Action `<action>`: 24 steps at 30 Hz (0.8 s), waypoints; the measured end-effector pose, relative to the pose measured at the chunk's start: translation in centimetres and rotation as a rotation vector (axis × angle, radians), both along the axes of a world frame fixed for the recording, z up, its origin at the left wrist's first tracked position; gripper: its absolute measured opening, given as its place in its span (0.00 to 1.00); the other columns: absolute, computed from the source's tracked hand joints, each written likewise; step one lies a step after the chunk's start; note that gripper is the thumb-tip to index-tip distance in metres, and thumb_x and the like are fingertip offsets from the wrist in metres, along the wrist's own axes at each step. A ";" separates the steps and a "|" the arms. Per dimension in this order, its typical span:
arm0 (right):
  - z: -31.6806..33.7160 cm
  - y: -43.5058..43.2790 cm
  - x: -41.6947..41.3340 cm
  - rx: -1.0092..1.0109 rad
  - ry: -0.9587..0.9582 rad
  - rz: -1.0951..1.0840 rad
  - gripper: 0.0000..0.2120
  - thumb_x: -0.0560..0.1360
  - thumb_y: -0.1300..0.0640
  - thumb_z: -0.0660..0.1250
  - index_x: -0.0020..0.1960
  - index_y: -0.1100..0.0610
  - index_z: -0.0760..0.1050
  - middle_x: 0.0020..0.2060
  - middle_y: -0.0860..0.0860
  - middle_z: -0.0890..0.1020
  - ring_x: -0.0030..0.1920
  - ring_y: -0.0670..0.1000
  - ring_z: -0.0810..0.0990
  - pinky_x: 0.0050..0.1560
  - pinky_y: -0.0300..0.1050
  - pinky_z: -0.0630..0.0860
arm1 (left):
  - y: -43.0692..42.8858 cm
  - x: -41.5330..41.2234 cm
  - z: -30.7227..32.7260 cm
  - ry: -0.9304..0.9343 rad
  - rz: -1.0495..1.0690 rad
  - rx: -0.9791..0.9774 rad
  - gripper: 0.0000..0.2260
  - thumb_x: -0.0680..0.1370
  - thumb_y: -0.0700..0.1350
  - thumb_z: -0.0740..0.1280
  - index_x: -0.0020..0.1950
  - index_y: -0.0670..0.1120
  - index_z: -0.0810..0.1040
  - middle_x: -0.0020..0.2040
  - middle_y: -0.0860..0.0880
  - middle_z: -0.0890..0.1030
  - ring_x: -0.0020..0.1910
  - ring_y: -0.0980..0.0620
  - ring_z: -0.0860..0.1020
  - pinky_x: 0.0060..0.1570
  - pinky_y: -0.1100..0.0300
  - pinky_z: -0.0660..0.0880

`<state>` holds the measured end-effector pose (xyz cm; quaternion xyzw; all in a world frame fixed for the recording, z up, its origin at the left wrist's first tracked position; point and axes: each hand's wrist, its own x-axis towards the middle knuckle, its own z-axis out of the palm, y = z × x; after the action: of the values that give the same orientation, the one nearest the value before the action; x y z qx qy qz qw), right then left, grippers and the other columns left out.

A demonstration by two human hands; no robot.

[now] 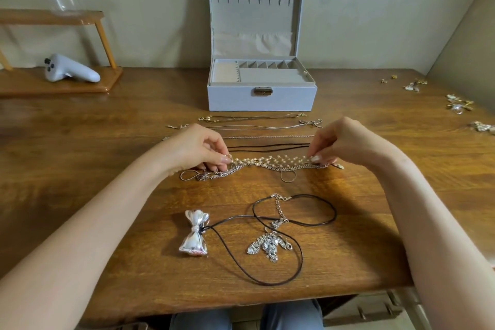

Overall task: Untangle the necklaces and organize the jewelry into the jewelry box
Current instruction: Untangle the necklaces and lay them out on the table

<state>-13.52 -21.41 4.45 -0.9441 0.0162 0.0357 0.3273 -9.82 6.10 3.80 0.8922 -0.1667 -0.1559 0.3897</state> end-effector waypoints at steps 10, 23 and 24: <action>0.1 0.1 0.1 0.097 -0.193 -0.106 0.10 0.68 0.71 0.71 0.38 0.57 0.82 0.28 0.50 0.82 0.28 0.43 0.79 0.34 0.34 0.78 | 0.2 0.1 0.5 -0.156 0.085 -0.141 0.00 0.74 0.42 0.69 0.44 0.47 0.79 0.37 0.52 0.84 0.36 0.60 0.80 0.37 0.67 0.74; -0.2 1.0 -0.1 -0.107 -0.113 -0.015 0.06 0.67 0.64 0.76 0.42 0.55 0.83 0.32 0.47 0.79 0.33 0.43 0.75 0.32 0.33 0.70 | -0.1 -0.3 -0.3 -0.282 0.017 0.214 0.09 0.69 0.49 0.74 0.45 0.51 0.78 0.41 0.55 0.79 0.30 0.63 0.70 0.31 0.68 0.64; 0.0 1.1 -0.2 -0.106 -0.158 -0.010 0.06 0.66 0.62 0.76 0.41 0.53 0.82 0.33 0.46 0.79 0.34 0.42 0.74 0.32 0.32 0.68 | -0.2 -0.4 -0.1 -0.312 0.025 0.202 0.09 0.70 0.50 0.74 0.45 0.51 0.77 0.41 0.55 0.78 0.29 0.63 0.70 0.29 0.69 0.63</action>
<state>-13.71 -20.32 4.41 -0.9599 -0.0029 -0.0414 0.2773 -10.24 5.88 3.66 0.9421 -0.1977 -0.0269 0.2694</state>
